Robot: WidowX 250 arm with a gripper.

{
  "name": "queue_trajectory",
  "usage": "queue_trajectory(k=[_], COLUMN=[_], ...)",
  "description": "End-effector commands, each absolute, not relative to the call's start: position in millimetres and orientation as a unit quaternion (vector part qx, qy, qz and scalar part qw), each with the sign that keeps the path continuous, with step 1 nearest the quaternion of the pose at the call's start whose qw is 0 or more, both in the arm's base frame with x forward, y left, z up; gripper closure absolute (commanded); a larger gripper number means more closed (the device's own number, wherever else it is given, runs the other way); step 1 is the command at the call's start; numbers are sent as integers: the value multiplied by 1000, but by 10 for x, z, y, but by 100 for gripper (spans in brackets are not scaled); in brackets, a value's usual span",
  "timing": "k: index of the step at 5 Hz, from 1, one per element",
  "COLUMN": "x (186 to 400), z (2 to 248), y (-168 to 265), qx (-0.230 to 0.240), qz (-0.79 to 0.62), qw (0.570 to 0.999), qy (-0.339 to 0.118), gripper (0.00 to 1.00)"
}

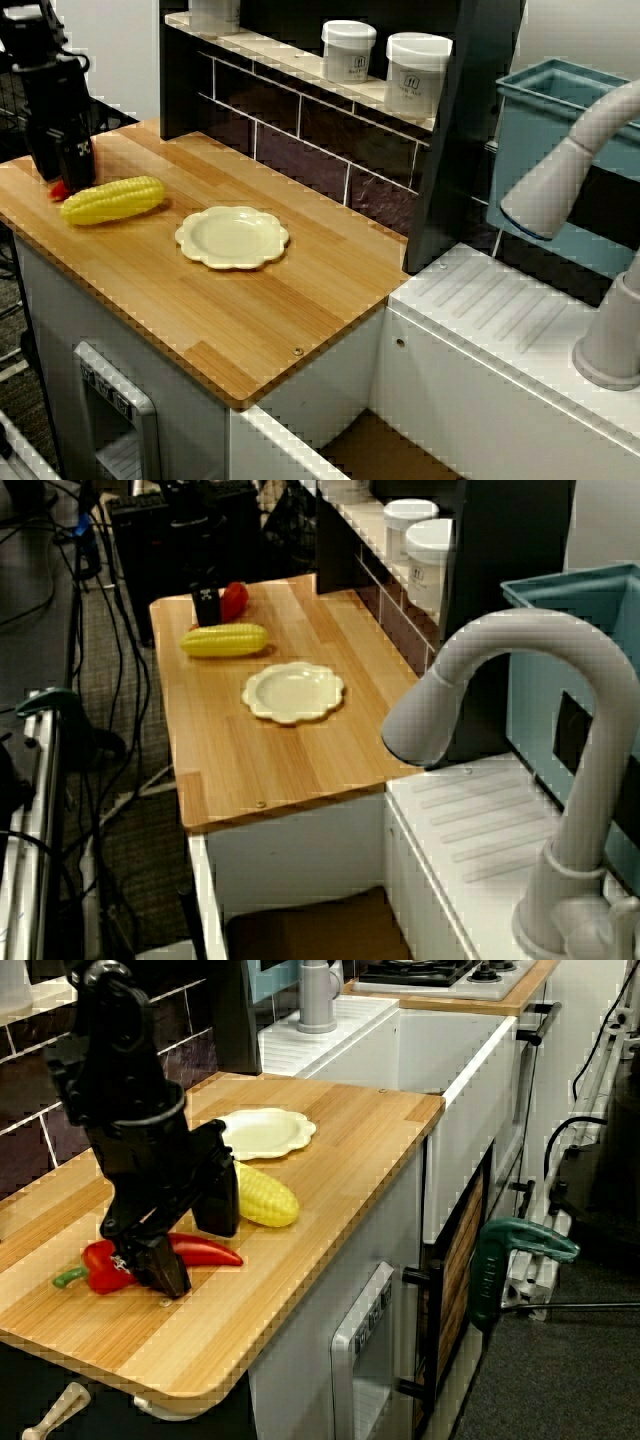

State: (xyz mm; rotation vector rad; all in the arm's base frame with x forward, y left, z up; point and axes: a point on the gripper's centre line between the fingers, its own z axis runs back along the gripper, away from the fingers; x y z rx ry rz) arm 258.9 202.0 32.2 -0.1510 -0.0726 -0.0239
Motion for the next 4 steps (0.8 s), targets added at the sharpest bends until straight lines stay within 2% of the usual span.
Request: queue_trajectory(k=[1,2,4], x=[2663,2658,2654], z=[318,311,564], y=[2061,2073,2192], qx=[-53,-58,-91], qz=[-11,-5,-17], qw=[997,997,994], qy=[-55,-54,-57], gripper=[100,100,100])
